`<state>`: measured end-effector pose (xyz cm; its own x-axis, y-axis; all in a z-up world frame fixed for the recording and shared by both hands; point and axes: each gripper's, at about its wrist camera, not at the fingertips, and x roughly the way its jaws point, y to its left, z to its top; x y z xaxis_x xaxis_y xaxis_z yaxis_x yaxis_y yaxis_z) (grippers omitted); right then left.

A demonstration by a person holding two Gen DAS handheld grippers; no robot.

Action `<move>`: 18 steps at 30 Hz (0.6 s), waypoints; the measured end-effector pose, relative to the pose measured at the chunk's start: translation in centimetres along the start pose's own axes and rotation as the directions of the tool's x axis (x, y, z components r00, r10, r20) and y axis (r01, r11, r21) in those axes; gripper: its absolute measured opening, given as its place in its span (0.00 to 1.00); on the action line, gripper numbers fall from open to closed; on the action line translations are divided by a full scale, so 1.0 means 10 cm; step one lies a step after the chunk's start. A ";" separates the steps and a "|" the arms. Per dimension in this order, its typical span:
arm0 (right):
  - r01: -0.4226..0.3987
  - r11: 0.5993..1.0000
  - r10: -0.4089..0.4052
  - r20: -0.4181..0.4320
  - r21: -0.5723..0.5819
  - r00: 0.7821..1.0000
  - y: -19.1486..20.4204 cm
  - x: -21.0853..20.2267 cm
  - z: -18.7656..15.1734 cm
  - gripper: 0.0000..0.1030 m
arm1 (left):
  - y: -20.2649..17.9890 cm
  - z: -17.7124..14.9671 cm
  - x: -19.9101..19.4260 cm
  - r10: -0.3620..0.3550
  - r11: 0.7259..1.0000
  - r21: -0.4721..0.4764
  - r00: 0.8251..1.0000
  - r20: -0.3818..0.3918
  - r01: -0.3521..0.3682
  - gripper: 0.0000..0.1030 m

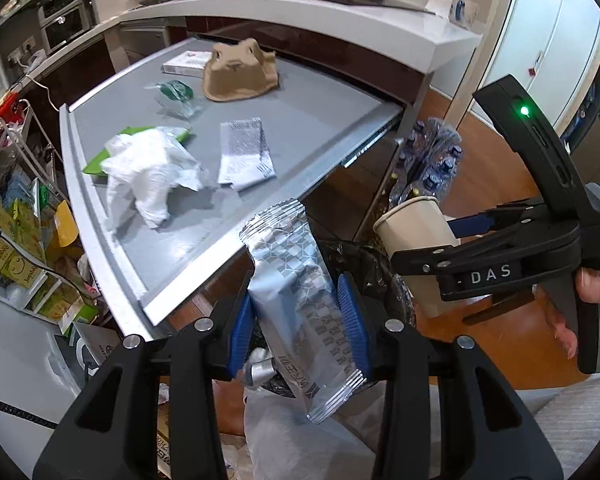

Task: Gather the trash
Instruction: 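Carry the foil wrapper and paper cup to the bin and release both, then move both tools back over the table toward the remaining trash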

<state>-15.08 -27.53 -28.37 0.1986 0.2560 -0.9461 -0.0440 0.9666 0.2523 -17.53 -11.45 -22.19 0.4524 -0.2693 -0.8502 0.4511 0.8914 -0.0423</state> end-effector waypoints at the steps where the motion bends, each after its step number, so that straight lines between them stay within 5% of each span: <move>1: -0.001 1.000 0.001 -0.003 0.004 1.000 -0.02 0.02 0.00 0.76 | -0.02 0.00 0.02 0.002 1.000 0.005 1.000 -0.002 -0.002 0.41; 6: -0.020 1.000 0.020 -0.017 0.012 1.000 -0.04 0.07 0.03 0.77 | -0.10 0.03 0.07 -0.016 0.999 0.029 1.000 -0.020 0.016 0.46; 11: -0.015 0.999 0.016 -0.019 0.036 1.000 -0.11 0.05 0.04 0.79 | -0.11 0.06 -0.03 0.032 0.999 0.033 0.999 0.020 -0.033 0.75; 18: 0.018 0.999 -0.020 0.042 0.038 0.999 -0.18 -0.22 0.04 0.83 | 0.09 0.13 -0.20 0.078 0.997 -0.026 0.996 0.044 -0.076 0.76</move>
<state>-15.01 -29.83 -26.63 0.2400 0.2361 -0.9416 -0.0028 0.9701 0.2425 -17.04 -10.55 -19.84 0.5191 -0.2150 -0.8272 0.3948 0.9187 0.0090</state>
